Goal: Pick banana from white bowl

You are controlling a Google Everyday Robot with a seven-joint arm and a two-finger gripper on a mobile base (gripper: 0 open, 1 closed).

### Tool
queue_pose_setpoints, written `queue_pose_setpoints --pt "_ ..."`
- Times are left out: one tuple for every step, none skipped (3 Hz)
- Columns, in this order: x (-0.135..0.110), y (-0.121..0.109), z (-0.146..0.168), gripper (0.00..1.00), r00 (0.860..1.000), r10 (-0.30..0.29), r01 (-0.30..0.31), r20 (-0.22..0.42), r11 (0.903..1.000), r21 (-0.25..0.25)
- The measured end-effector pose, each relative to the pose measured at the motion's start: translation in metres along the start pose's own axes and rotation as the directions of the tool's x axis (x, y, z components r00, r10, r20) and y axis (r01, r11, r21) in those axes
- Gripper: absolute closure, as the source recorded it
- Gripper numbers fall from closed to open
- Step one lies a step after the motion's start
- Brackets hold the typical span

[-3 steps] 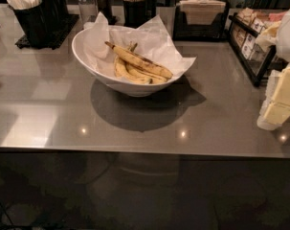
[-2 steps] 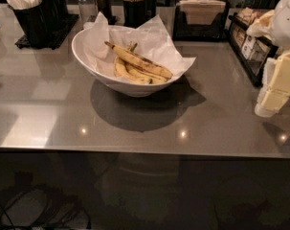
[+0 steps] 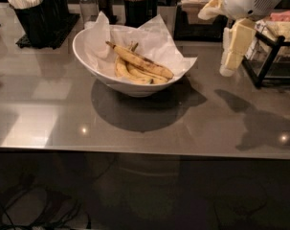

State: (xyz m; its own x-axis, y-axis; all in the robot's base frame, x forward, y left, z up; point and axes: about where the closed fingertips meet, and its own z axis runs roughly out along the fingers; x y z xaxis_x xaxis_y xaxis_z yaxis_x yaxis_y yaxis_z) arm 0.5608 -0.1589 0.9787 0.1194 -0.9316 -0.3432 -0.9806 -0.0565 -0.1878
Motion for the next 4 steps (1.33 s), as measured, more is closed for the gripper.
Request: queue_pose_setpoints --pt "-0.015 -0.027 -0.017 0.00 0.999 -0.022 0.019 0.039 0.9960 0.088" --pt "-0.012 -0.037 0.000 0.00 0.991 0.012 -0.025 0.130 0.9950 0.097" --pt "-0.033 -0.063 0.045 0.00 0.966 0.014 -0.022 0.258 0.9993 0.029" --pt "-0.053 -0.092 0.091 0.00 0.938 0.038 -0.028 0.344 0.9990 -0.034"
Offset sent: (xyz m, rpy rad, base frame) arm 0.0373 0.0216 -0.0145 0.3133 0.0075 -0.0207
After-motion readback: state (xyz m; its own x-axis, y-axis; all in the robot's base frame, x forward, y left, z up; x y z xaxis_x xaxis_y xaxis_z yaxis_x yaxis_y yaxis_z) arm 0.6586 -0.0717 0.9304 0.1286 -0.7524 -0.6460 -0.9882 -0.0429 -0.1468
